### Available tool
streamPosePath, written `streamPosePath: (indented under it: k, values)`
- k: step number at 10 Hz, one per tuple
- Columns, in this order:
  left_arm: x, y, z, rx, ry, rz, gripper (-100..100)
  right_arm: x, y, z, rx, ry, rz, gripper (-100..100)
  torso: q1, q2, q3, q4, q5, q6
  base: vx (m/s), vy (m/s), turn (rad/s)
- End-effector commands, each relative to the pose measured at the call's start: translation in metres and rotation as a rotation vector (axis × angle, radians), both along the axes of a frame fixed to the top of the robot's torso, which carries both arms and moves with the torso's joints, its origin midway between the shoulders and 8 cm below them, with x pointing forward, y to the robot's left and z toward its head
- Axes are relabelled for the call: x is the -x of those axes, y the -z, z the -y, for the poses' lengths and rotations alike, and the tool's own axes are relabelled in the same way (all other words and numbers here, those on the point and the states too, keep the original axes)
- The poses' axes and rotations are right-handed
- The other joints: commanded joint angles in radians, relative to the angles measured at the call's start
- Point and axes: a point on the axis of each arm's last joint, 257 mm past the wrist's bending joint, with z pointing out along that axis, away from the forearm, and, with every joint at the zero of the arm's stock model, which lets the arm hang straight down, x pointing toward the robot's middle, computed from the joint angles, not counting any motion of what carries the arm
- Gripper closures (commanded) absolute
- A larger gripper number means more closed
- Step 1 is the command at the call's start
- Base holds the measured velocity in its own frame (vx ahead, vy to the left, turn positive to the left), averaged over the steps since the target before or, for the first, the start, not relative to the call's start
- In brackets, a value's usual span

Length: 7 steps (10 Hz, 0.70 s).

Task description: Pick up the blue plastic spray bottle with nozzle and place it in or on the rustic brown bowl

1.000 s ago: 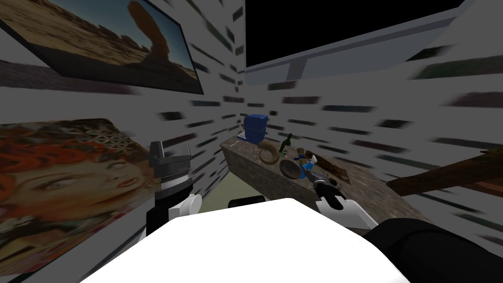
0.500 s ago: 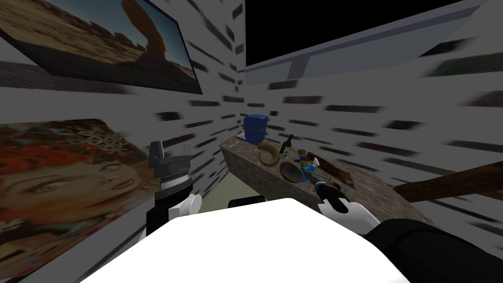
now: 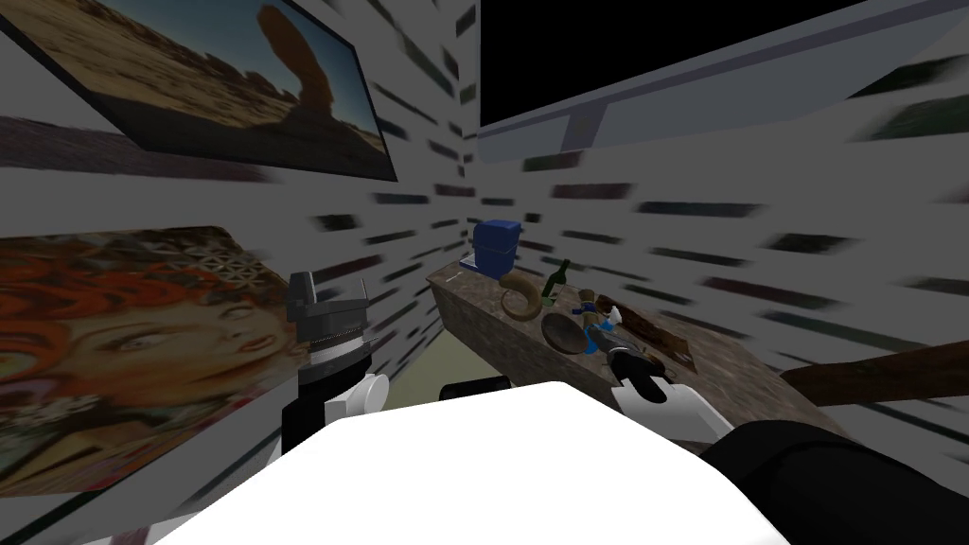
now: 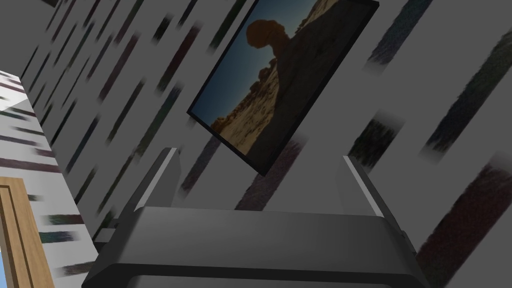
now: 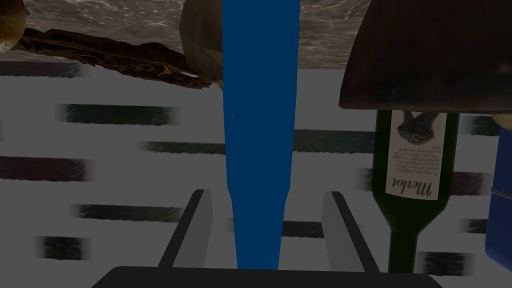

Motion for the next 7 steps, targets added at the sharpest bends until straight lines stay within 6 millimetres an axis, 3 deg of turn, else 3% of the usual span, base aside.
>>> streamPosePath:
  k: [1, 4, 5, 6, 7]
  values:
    - [0.000, 0.000, 0.000, 0.000, 0.000, 0.000, 0, 0.000, 0.000, 0.000, 0.000, 0.000, 0.000, 100, 0.000, 0.000, 0.000, 0.000, 0.000, 0.000, 0.000, 0.000, 0.000]
    - [0.000, 0.000, 0.000, 0.000, 0.000, 0.000, 0, 0.000, -0.001, 0.001, 0.003, 0.001, 0.001, 100, -0.001, -0.001, -0.001, -0.001, -0.001, -0.001, 0.000, 0.000, 0.000]
    - [0.000, 0.000, 0.000, 0.000, 0.000, 0.000, 0, 0.000, -0.001, 0.001, 0.003, 0.001, 0.002, 0, -0.001, -0.002, -0.001, -0.001, -0.001, -0.001, 0.000, 0.000, 0.000]
    - [0.000, 0.000, 0.000, 0.000, 0.000, 0.000, 0, 0.003, 0.000, -0.010, -0.004, -0.020, -0.006, 100, -0.001, -0.002, -0.001, -0.001, -0.001, -0.001, 0.022, -0.002, -0.185]
    - [0.000, 0.000, 0.000, 0.000, 0.000, 0.000, 0, 0.004, 0.000, -0.014, -0.006, -0.028, -0.008, 100, 0.000, -0.002, -0.002, -0.002, -0.001, 0.001, 0.037, 0.003, -0.158]
